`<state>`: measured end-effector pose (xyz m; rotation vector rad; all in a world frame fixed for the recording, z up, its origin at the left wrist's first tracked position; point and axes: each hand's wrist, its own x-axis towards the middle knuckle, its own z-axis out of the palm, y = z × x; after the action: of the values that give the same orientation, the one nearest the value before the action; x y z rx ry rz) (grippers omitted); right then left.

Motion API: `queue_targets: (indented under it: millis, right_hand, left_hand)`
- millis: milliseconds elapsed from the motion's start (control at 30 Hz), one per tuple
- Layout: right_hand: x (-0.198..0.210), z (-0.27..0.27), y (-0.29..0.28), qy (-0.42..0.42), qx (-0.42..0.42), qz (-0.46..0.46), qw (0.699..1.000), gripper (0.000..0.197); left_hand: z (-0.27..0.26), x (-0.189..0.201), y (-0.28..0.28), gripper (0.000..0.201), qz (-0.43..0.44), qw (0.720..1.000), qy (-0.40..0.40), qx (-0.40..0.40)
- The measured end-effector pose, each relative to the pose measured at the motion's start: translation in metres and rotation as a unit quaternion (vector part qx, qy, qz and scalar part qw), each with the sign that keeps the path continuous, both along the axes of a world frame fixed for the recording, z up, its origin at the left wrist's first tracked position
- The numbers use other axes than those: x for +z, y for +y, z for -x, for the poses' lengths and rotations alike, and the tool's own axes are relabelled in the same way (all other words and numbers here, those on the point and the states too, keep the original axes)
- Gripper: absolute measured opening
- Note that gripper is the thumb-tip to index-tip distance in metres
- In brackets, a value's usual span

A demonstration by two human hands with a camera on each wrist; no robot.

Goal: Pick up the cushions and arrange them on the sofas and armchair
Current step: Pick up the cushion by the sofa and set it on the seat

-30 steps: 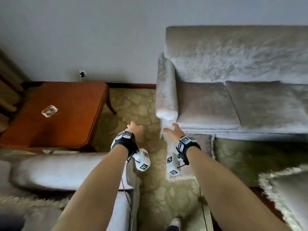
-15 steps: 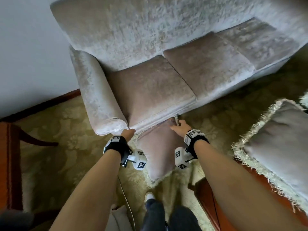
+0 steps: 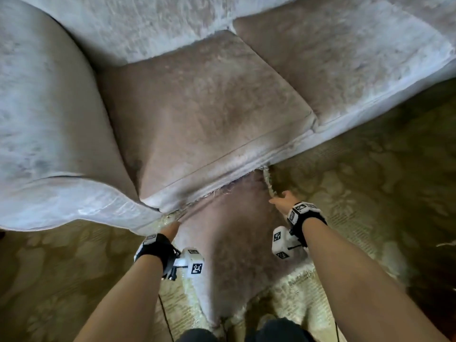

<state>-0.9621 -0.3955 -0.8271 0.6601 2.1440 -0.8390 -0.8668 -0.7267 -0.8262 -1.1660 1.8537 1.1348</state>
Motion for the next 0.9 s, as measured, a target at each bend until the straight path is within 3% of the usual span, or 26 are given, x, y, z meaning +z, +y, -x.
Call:
queue_targets:
  millis: [100, 167, 233, 300, 333, 400, 500, 567, 633, 700, 733, 833, 900]
  right_hand:
    - [-0.056, 0.018, 0.002, -0.009, 0.003, 0.0, 1.0, 0.077]
    - [-0.09, 0.024, 0.004, -0.011, -0.009, 0.005, 1.0, 0.08]
    - [-0.115, 0.028, 0.003, -0.005, -0.025, 0.012, 1.0, 0.086]
    - [-0.141, 0.035, 0.003, 0.008, -0.042, 0.017, 0.999, 0.09]
    - [-0.147, 0.036, 0.002, 0.013, -0.054, 0.026, 0.998, 0.092]
    - [-0.166, 0.039, 0.003, 0.018, -0.093, 0.054, 0.994, 0.097]
    - [-0.205, 0.047, 0.01, 0.002, -0.133, 0.092, 0.987, 0.113]
    - [-0.227, 0.051, 0.014, -0.023, -0.138, 0.132, 0.981, 0.107]
    - [-0.195, 0.041, 0.0, -0.062, -0.149, 0.152, 0.975, 0.097]
    - [-0.154, 0.03, -0.016, -0.065, -0.131, 0.143, 0.979, 0.073]
    - [-0.142, 0.025, -0.017, -0.058, -0.113, 0.099, 0.987, 0.068]
    - [-0.11, 0.003, -0.006, -0.026, -0.102, 0.027, 0.994, 0.065]
    - [-0.083, -0.008, 0.008, -0.015, -0.148, 0.027, 0.988, 0.054]
  left_hand:
    - [0.012, -0.063, -0.012, 0.056, 0.021, 0.999, -0.016, 0.047]
    - [0.023, -0.155, -0.04, 0.052, 0.054, 0.996, -0.003, 0.073]
    - [0.027, -0.212, -0.059, 0.05, 0.099, 0.993, 0.057, 0.008]
    - [0.022, -0.187, -0.049, 0.048, 0.044, 0.985, 0.089, 0.141]
    - [0.014, -0.154, -0.037, 0.052, 0.037, 0.982, 0.093, 0.159]
    - [0.009, -0.138, -0.031, 0.06, 0.014, 0.975, 0.116, 0.188]
    - [0.017, -0.187, -0.06, 0.08, -0.022, 0.962, 0.113, 0.249]
    - [0.02, -0.224, -0.078, 0.097, -0.028, 0.956, 0.096, 0.274]
    - [0.018, -0.201, -0.062, 0.087, -0.058, 0.946, 0.112, 0.298]
    - [0.009, -0.143, -0.019, 0.039, -0.088, 0.931, 0.153, 0.319]
    - [0.007, -0.123, -0.005, 0.025, -0.108, 0.912, 0.166, 0.359]
    - [0.001, -0.099, 0.006, 0.039, -0.106, 0.899, 0.182, 0.383]
    - [-0.001, -0.074, 0.003, 0.024, -0.095, 0.91, 0.175, 0.364]
